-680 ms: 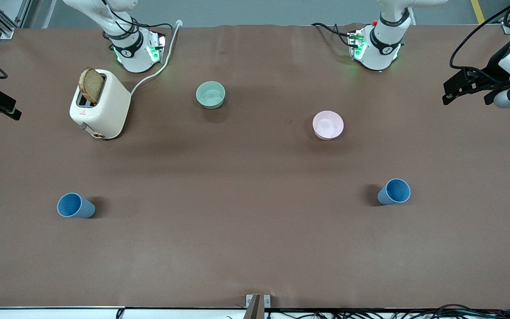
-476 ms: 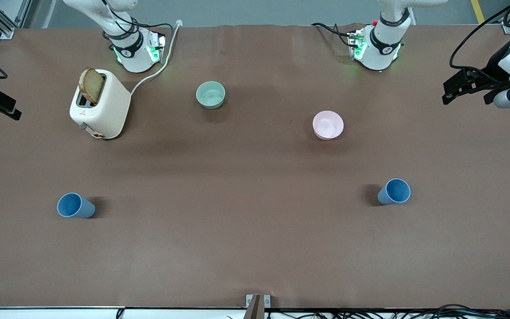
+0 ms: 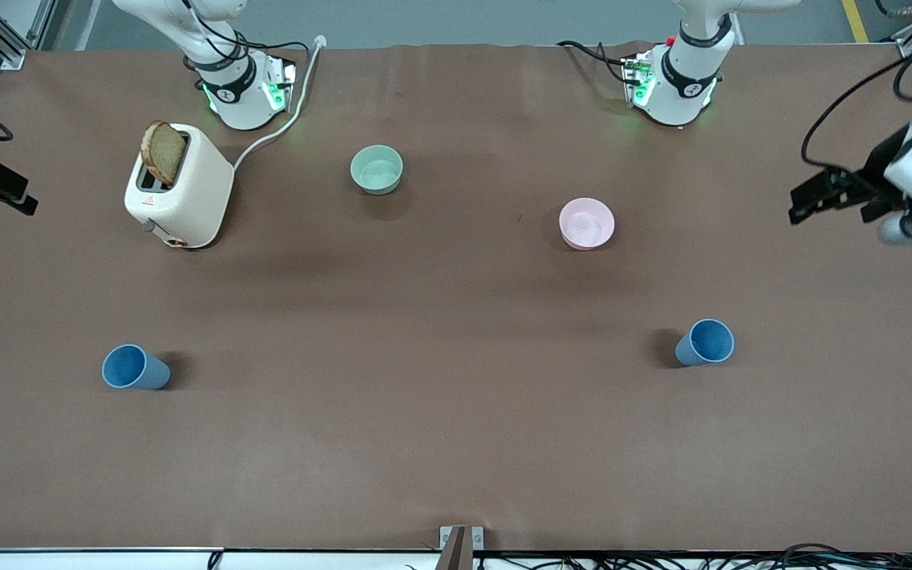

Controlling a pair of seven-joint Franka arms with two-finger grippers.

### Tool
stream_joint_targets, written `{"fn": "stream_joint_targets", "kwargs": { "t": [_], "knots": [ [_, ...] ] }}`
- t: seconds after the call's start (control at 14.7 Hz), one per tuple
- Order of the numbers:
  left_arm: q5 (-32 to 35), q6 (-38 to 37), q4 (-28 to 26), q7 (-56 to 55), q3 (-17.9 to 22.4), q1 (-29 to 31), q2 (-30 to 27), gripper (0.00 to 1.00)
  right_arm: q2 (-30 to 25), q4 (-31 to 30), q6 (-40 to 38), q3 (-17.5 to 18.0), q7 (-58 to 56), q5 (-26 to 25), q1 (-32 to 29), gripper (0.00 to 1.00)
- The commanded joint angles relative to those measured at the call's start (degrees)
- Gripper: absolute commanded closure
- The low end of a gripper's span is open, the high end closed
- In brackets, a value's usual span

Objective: Stack blue cups with both arms
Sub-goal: 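Reach the left gripper and the right gripper toward the two blue cups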

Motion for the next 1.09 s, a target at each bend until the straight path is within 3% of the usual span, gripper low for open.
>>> {"fn": "stream_joint_targets", "kwargs": {
  "t": [0.0, 0.14, 0.48, 0.88, 1.02],
  "knots": [
    [2.76, 6.24, -2.73, 2.32, 0.2, 0.73, 3.55, 0.0, -0.29, -0.29, 0.99, 0.53, -0.78, 0.02, -1.21, 0.0],
    [2.95, 12.48, -6.68, 3.39, 0.03, 2.13, 5.48, 0.0, 0.41, -0.47, 2.05, 0.44, -0.87, 0.02, -2.08, 0.0],
    [2.86, 28.91, -13.19, 9.11, 0.03, 4.25, 13.39, 0.0, 10.41, -0.55, 13.81, 0.53, -6.23, 0.11, -5.51, 0.0],
    [1.72, 34.38, -18.12, 8.4, -0.15, 5.3, 16.92, 0.0, 24.13, -0.99, 28.84, 0.53, -9.13, 0.11, -7.1, 0.0],
    [0.23, 38.07, -19.71, 8.31, -0.32, 4.95, 18.49, 0.07, 28.26, -1.08, 32.54, 0.53, -9.22, 0.11, -7.19, 0.01]
  ]
}}
